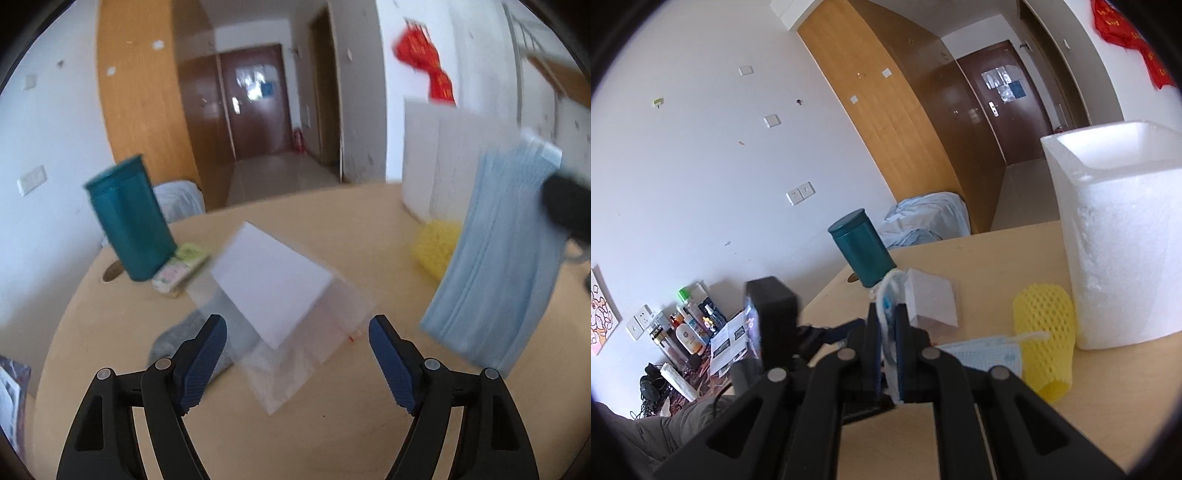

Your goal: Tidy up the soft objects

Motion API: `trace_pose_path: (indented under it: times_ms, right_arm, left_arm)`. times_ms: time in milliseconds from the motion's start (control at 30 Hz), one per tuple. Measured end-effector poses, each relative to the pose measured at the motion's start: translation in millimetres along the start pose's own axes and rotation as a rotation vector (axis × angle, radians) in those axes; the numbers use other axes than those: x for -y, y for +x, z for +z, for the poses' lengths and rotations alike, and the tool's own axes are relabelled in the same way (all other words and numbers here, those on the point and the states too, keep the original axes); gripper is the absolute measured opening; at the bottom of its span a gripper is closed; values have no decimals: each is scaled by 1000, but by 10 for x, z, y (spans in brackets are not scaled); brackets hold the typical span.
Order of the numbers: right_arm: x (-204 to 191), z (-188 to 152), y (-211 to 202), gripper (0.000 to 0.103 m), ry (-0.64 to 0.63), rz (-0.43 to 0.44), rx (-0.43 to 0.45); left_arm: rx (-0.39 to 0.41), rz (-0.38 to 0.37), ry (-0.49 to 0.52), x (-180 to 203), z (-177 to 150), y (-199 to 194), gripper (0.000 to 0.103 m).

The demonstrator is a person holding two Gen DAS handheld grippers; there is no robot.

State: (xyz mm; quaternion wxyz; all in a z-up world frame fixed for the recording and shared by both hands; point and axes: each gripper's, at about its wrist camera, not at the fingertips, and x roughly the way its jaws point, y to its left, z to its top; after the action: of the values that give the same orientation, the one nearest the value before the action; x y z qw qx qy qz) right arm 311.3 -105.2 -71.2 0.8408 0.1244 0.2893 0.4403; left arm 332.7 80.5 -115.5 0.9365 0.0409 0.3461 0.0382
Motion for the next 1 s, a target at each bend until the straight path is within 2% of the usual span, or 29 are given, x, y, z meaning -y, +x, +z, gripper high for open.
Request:
trace_pose_path:
  times_ms: [100, 267, 333, 400, 467, 533, 733, 800, 1000]
  right_arm:
    - [17, 4, -16, 9, 5, 2, 4]
    - [53, 11, -33, 9, 16, 1, 8]
    - [45, 6, -32, 9, 12, 2, 7]
    - [42, 9, -42, 9, 13, 6, 11]
    - [53, 11, -48, 9, 15, 11, 12]
    - [57, 8, -45, 9, 20, 16, 11]
    - [65, 4, -36, 9, 26, 19, 9]
    - [63, 2, -37, 9, 25, 20, 9]
    - [58, 1, -43, 9, 23, 14, 13]
  left_arm:
    - [-25, -19, 15, 51, -12, 84, 80]
    - [-31, 51, 22, 44, 47, 196, 80]
    - [-54, 77, 14, 23, 58, 264, 76]
    - [-87, 72, -4, -28, 74, 347, 66]
    - [-107, 91, -9, -51, 83, 408, 64]
    - [-127, 86, -15, -81, 86, 466, 57]
    - [-112, 89, -56, -161, 90, 453, 25]
    - [-96, 76, -77, -212, 98, 416, 10]
    - [-14, 74, -116, -299, 140, 159, 2]
